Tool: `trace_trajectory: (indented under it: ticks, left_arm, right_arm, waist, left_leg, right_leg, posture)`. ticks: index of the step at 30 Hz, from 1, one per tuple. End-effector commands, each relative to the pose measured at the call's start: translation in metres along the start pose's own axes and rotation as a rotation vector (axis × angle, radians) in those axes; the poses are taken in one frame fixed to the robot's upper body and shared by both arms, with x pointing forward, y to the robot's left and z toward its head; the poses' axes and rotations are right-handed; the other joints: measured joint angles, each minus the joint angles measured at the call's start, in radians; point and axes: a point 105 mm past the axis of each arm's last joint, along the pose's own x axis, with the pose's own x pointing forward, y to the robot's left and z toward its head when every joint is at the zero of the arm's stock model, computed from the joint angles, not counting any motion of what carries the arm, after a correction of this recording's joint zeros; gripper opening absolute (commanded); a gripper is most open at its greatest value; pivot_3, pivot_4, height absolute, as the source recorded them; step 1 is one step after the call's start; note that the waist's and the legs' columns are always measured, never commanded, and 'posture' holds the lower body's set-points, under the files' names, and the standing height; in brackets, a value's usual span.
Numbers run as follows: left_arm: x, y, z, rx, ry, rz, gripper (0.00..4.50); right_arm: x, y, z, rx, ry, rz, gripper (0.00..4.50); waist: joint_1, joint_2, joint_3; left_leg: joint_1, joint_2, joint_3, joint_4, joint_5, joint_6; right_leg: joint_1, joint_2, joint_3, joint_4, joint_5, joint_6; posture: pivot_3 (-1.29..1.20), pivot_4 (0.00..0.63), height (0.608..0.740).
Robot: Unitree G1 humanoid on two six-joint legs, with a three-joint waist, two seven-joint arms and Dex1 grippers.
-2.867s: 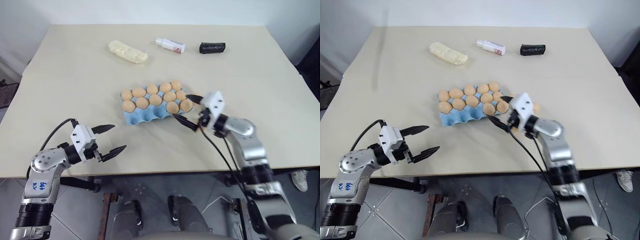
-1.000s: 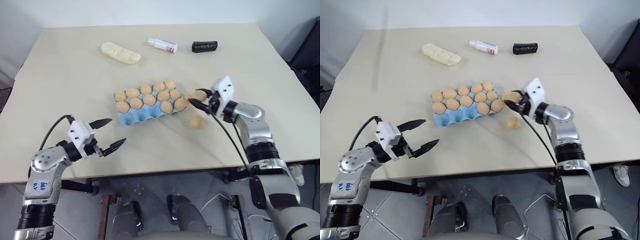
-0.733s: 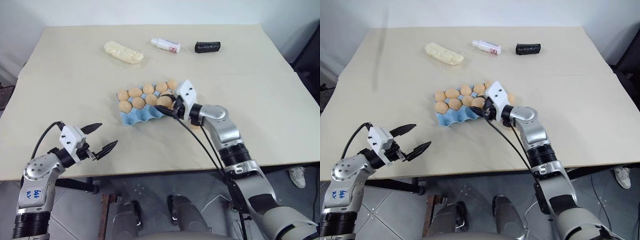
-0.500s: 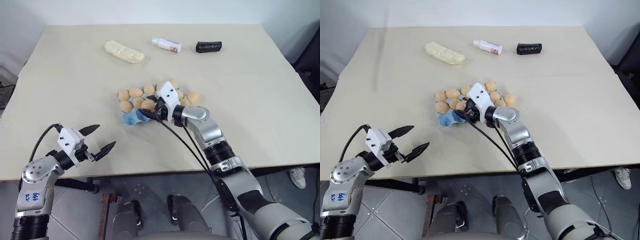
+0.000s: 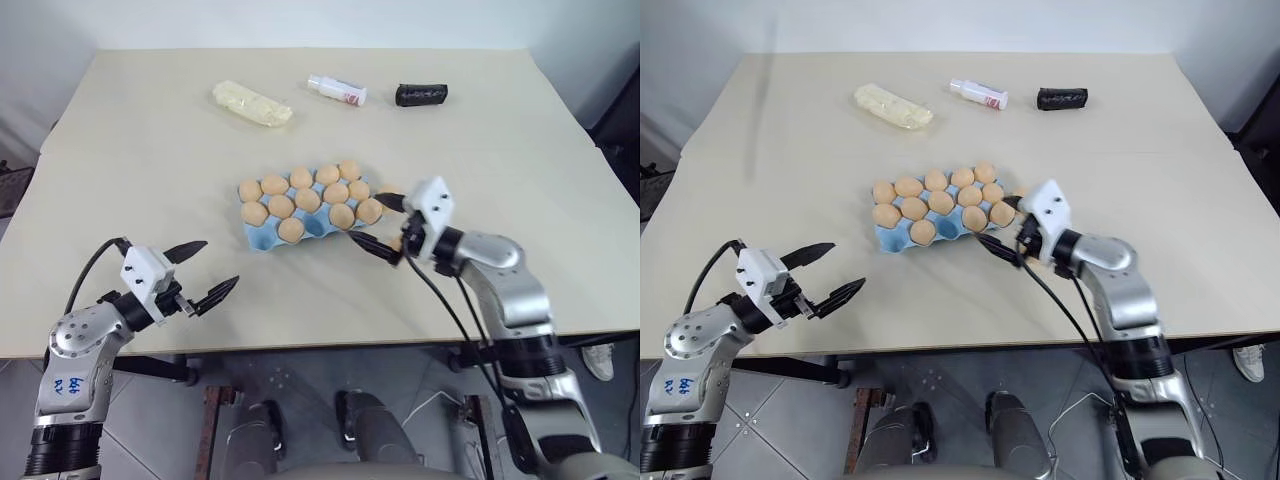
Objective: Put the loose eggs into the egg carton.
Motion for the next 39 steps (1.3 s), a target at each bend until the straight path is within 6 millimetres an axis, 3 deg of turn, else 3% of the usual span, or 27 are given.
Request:
trace_trajectory:
  ticks: [1, 7, 10, 14, 23, 28, 32, 39]
  left_arm:
    - [0.006, -0.001, 0.006, 0.024, -0.022, -0.038, 4.5]
    - [0.021, -0.003, 0.007, 0.04, -0.029, -0.124, 4.5]
    - [0.023, -0.002, 0.005, 0.033, -0.027, -0.145, 4.5]
    - [0.021, 0.0, 0.003, 0.011, -0.017, -0.15, 4.5]
    - [-0.006, 0.015, -0.009, 0.014, 0.028, -0.019, 4.5]
    - [-0.021, 0.014, -0.012, 0.007, 0.041, 0.032, 4.5]
    - [-0.025, 0.01, -0.013, 0.005, 0.042, 0.051, 4.5]
    - [-0.026, 0.008, -0.01, 0.005, 0.036, 0.068, 4.5]
  right_arm:
    - [-0.029, -0.006, 0.013, -0.027, -0.037, -0.046, 4.47]
    - [-0.082, -0.008, -0.018, 0.002, 0.042, -0.109, 4.47]
    - [-0.085, -0.007, -0.022, -0.001, 0.039, -0.104, 4.47]
    - [-0.062, -0.003, -0.013, -0.014, -0.02, -0.041, 4.47]
    - [0.046, 0.02, 0.022, -0.005, -0.052, 0.121, 4.47]
    - [0.087, 0.038, 0.027, -0.004, -0.007, 0.186, 4.47]
    - [0.104, 0.05, 0.029, 0.0, 0.01, 0.234, 4.47]
    - [0.114, 0.066, 0.031, -0.007, 0.023, 0.303, 4.47]
  waist:
    - [0.001, 0.0, 0.0]
    - [0.01, 0.0, 0.0]
    - [0.006, 0.0, 0.0]
    - [-0.004, 0.0, 0.0]
    - [-0.012, 0.0, 0.0]
    - [-0.011, 0.0, 0.0]
    - [-0.001, 0.0, 0.0]
    - [-0.001, 0.0, 0.0]
  left_leg:
    - [0.0, 0.0, 0.0, 0.0, 0.0, 0.0]
    - [0.001, 0.0, -0.001, 0.0, 0.0, 0.0]
    - [0.001, 0.0, -0.001, 0.001, 0.0, 0.001]
    - [0.003, 0.0, 0.004, 0.001, 0.001, 0.002]
    - [0.001, 0.001, 0.001, 0.002, 0.003, 0.001]
    - [0.0, 0.002, 0.0, 0.001, 0.003, 0.002]
    - [-0.001, 0.001, 0.0, 0.001, 0.001, 0.0]
    - [-0.001, 0.001, 0.0, 0.0, 0.001, -0.001]
  right_leg:
    - [0.0, 0.0, 0.0, 0.0, 0.0, 0.0]
    - [0.001, 0.002, 0.0, -0.001, 0.0, 0.0]
    - [0.002, 0.001, 0.0, -0.002, 0.001, 0.001]
    - [0.002, 0.002, -0.001, -0.001, 0.002, 0.004]
    - [-0.001, 0.001, 0.001, 0.004, 0.001, 0.0]
    - [-0.002, 0.001, 0.0, 0.003, 0.0, -0.002]
    - [-0.002, 0.0, -0.001, 0.003, -0.001, -0.003]
    - [-0.002, 0.0, -0.002, 0.004, -0.001, -0.003]
  posture:
    - [0.0, 0.15, 0.74]
    - [0.0, 0.15, 0.74]
    - [0.0, 0.15, 0.74]
    - [0.0, 0.15, 0.74]
    - [0.0, 0.15, 0.74]
    - [0.0, 0.15, 0.74]
    - [0.0, 0.15, 0.74]
    - [0.0, 0.15, 0.74]
